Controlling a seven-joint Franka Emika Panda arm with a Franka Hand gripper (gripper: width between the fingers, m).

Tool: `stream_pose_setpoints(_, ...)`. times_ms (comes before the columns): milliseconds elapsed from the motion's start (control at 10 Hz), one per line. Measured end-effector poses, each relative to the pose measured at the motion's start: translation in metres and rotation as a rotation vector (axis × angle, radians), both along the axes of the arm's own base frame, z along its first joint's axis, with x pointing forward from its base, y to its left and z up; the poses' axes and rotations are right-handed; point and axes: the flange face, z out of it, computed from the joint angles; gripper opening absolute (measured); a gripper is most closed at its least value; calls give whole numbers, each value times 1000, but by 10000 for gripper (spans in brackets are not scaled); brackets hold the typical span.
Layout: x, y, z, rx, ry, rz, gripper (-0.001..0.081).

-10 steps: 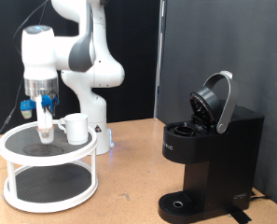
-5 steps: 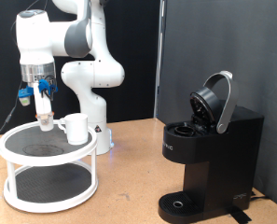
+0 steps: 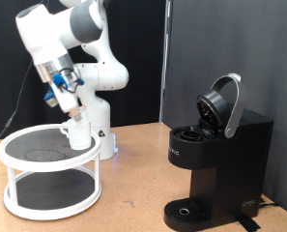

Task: Make a cup of coffee with the keurig machine

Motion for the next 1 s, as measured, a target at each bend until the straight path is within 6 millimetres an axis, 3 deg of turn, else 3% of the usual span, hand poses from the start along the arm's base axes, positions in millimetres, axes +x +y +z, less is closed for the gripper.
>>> stream_pose_setpoints(300, 2, 4, 0, 24, -12, -4, 367)
stream_pose_setpoints(800, 37, 67, 16, 179, -102, -16, 367)
stream_pose_setpoints(1000, 40, 73, 17, 167, -105, -23, 367)
